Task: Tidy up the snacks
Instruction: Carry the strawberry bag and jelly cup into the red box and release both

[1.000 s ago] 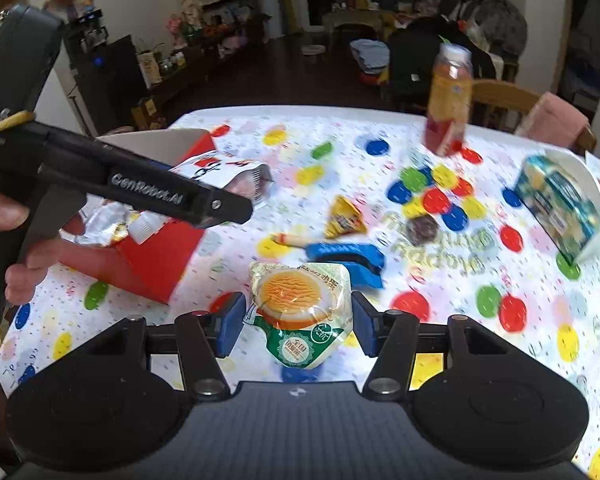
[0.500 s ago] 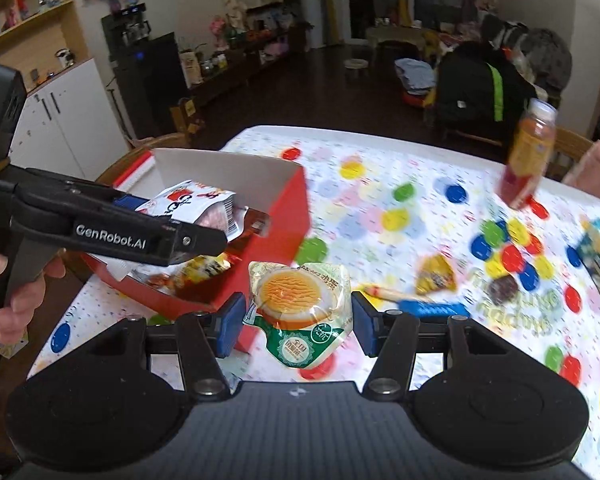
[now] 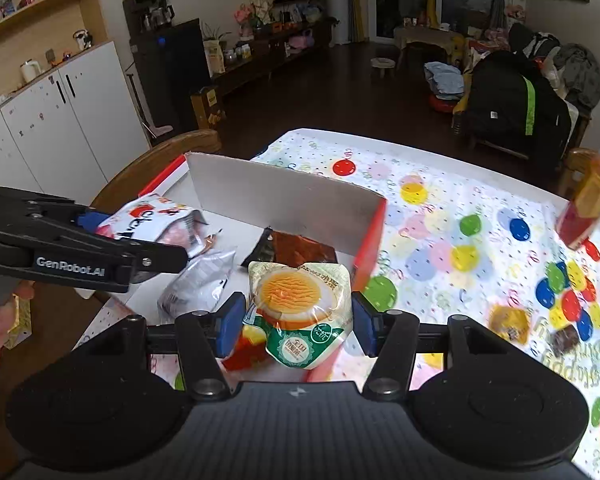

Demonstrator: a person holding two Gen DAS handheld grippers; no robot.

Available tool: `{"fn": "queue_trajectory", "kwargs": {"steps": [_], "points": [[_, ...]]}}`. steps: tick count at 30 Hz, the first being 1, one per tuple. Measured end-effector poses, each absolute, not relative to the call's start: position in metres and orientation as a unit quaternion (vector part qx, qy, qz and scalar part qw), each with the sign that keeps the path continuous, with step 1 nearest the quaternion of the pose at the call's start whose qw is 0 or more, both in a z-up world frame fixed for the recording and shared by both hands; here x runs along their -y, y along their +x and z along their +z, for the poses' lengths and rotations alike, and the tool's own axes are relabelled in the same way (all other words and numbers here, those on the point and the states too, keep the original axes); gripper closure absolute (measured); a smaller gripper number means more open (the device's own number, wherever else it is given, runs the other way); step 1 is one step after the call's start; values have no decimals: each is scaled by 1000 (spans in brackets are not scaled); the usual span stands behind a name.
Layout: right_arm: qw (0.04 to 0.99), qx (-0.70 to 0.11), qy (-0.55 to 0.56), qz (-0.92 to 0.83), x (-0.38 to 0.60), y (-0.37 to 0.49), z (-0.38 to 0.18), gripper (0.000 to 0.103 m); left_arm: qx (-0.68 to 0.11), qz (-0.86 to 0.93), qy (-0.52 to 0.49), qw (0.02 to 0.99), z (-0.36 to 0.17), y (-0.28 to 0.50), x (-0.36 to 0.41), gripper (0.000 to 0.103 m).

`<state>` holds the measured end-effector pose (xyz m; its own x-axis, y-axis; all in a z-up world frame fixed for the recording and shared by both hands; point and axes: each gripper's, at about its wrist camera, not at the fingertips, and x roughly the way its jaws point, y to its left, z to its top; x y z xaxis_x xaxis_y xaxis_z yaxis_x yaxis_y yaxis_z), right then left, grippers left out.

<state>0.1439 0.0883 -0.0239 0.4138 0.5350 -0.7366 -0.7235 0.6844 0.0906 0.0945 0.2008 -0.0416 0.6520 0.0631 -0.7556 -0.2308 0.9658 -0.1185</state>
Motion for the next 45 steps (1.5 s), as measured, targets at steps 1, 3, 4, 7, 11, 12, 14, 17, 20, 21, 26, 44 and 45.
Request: {"fn": "queue_trajectory", "kwargs": {"steps": [1,3,4,7,11,12,14,17,20,21,26,44,45], "points": [[832,-388,-124,376,-94,147,-25,47,-410,88,-102,902,-43,95,-207,37],[832,-388,-131,374,-105,152,-29,47,-415,98,-104,898,-48,98,-219,37],[832,-389,-134,372,-111,155,-31,47,-418,102,-106,896,-50,100,-225,37],[832,-390,-146,367,-126,164,-39,47,-426,111,-107,891,-58,108,-241,37],[828,-394,-159,365,-145,171,-51,47,-432,118,-100,888,-67,125,-254,37],[827,-396,-161,366,-151,174,-54,47,-434,117,-97,888,-69,130,-256,37],[824,-401,-163,366,-159,179,-60,47,-437,117,-90,887,-74,140,-260,37],[821,-408,-169,363,-169,185,-69,47,-444,118,-84,884,-82,153,-264,37],[817,-416,-173,360,-178,190,-78,47,-452,115,-78,881,-90,165,-263,37],[816,-418,-175,359,-182,191,-80,47,-455,113,-77,880,-92,168,-263,37],[807,-427,-182,364,-194,194,-90,47,-470,105,-79,873,-105,180,-265,37],[794,-442,-211,361,-203,190,-110,44,-523,86,-79,845,-131,198,-265,37],[795,-441,-211,359,-203,190,-110,43,-522,88,-80,845,-131,198,-266,36]]}}
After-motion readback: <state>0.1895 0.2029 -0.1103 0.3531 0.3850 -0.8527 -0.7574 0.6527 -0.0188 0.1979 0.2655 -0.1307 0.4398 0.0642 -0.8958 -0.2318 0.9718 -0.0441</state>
